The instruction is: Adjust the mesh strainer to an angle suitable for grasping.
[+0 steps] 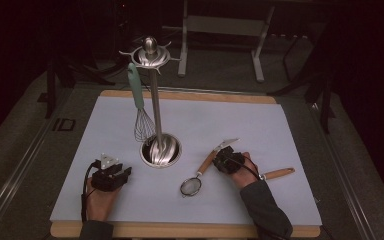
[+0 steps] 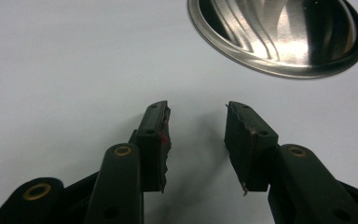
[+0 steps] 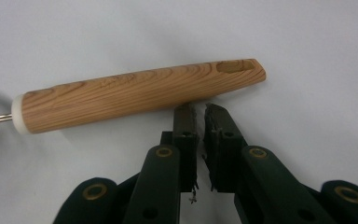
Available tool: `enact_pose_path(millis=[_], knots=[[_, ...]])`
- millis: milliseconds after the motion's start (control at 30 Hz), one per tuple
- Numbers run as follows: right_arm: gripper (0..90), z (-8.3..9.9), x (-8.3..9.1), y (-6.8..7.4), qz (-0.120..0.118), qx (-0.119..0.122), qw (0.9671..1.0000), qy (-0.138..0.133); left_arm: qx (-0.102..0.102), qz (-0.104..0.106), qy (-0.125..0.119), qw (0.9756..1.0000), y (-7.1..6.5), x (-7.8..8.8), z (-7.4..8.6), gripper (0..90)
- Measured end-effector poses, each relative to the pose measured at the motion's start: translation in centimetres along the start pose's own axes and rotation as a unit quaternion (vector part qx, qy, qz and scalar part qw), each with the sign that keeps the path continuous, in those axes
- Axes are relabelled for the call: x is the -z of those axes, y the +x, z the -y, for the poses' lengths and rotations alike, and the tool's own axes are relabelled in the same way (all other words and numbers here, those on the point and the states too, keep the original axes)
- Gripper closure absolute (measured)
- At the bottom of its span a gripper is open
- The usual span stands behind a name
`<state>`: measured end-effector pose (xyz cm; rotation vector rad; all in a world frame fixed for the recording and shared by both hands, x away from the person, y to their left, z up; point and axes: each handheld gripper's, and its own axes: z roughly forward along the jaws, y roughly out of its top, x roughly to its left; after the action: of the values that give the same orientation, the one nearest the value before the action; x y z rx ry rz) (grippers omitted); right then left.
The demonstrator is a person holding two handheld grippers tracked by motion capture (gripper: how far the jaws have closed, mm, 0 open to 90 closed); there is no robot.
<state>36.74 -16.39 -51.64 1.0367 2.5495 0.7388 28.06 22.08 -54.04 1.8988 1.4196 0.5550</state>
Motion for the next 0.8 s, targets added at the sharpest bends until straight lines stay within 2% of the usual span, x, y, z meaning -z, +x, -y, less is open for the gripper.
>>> enact_pose_path(millis=[100, 233, 500, 667, 800], knots=[[81.9, -0.5, -0.3, 0.1, -0.005, -0.005, 1.0, 0.001, 0.002, 0.002, -0.002, 1.0, 0.1, 0.0, 0.1, 59.6], [82.1, -1.6, -1.0, 0.2, -0.007, 0.001, 1.0, 0.003, 0.002, 0.002, -0.004, 1.0, 0.1, 0.0, 0.1, 59.2], [82.5, -4.7, -3.0, 1.1, -0.028, 0.012, 0.9995, 0.009, 0.003, 0.003, -0.005, 1.0, 0.1, 0.0, 0.1, 58.9], [82.6, -5.9, -3.4, 1.8, -0.032, 0.02, 0.9992, 0.015, 0.004, 0.005, -0.005, 1.0, 0.1, 0.0, 0.2, 58.8], [82.7, -6.2, -3.5, 2.2, -0.033, 0.02, 0.9992, 0.012, 0.003, 0.005, -0.006, 1.0, 0.1, 0.0, 0.2, 58.4]])
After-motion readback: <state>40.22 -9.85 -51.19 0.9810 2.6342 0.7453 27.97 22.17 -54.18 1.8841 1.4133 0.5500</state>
